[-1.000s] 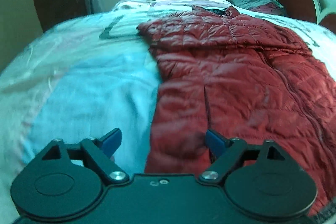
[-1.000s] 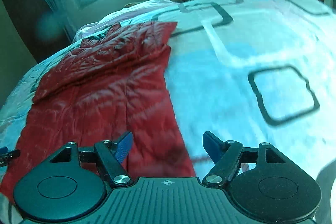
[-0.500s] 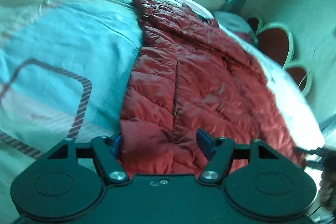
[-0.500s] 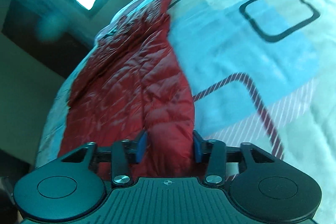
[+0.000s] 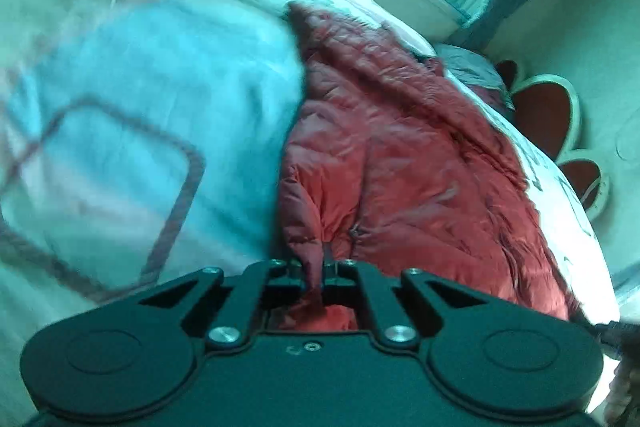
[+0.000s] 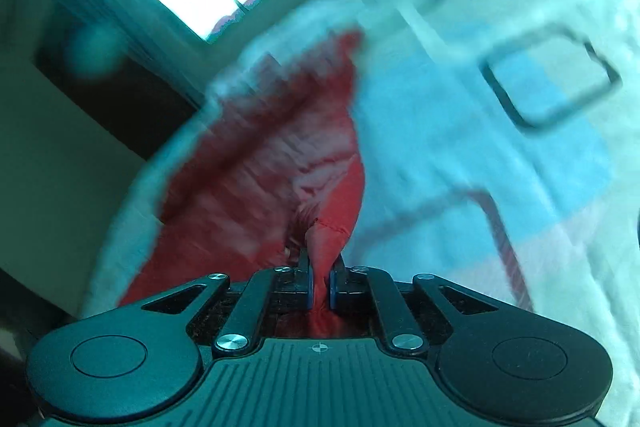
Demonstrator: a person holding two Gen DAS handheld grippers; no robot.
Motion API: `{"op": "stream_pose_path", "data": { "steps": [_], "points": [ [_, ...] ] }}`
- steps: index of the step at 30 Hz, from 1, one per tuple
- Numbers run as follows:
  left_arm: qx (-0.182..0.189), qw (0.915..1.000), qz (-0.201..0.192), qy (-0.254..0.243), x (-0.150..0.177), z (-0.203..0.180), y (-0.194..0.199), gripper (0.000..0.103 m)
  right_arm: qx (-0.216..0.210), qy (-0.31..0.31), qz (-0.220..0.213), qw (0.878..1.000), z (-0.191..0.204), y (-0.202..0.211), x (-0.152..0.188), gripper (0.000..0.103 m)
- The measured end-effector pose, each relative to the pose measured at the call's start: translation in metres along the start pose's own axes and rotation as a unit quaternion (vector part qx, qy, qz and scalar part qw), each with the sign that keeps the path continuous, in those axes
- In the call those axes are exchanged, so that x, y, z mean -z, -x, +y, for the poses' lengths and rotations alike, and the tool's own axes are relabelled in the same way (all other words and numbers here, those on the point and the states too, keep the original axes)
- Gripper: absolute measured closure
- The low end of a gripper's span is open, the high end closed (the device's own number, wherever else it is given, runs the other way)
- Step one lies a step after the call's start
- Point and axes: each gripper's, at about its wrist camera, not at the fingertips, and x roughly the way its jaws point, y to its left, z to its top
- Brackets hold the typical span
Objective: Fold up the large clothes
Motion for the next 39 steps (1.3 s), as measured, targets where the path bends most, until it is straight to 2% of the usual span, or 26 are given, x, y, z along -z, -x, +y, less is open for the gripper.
{"op": "stream_pose_path", "data": {
  "steps": [4,9,15,20,26,31,33,35,36,37,38,39],
  "points": [
    [0.000,0.9998,-0.016,0.016,0.001,-0.002,0.006,0.099,-0.016,-0.028,-0.010,0.999,-0.006,0.001,0.003,0.097],
    [0.020,0.9981,-0.058,0.013,-0.013,-0.014,0.031,0.099,-0.037,-0.005,-0.046,0.998,0.011,0.018,-0.020,0.097],
    [0.053,0.9911,-0.122,-0.007,-0.066,-0.042,0.043,0.099,-0.056,0.033,-0.096,0.993,0.049,0.030,-0.071,0.097],
    [0.081,0.9837,-0.160,-0.014,-0.121,-0.066,0.027,0.099,-0.066,0.054,-0.126,0.988,0.078,0.016,-0.131,0.097],
    [0.081,0.9816,-0.169,-0.038,-0.193,-0.089,-0.022,0.099,-0.086,0.033,-0.141,0.986,0.095,-0.024,-0.216,0.097],
    [0.071,0.9844,-0.148,-0.064,-0.251,-0.104,-0.092,0.098,-0.075,0.044,-0.132,0.987,0.108,-0.082,-0.287,0.097],
    [0.067,0.9865,-0.133,-0.068,-0.272,-0.104,-0.122,0.093,-0.066,0.046,-0.124,0.989,0.109,-0.115,-0.313,0.097],
    [0.057,0.9885,-0.125,-0.063,-0.290,-0.102,-0.153,0.067,-0.051,0.041,-0.124,0.990,0.106,-0.146,-0.333,0.094],
    [0.047,0.9903,-0.120,-0.053,-0.295,-0.097,-0.166,0.058,-0.025,0.037,-0.123,0.991,0.104,-0.163,-0.342,0.067],
    [0.032,0.9916,-0.119,-0.041,-0.301,-0.093,-0.177,0.037,0.017,0.031,-0.135,0.990,0.101,-0.176,-0.349,0.043],
    [0.005,0.9908,-0.130,-0.037,-0.303,-0.089,-0.187,0.010,0.044,0.038,-0.164,0.985,0.100,-0.182,-0.351,0.005],
    [-0.012,0.9887,-0.142,-0.045,-0.305,-0.086,-0.192,0.005,0.041,0.055,-0.176,0.982,0.095,-0.187,-0.350,0.004]
  ]
}}
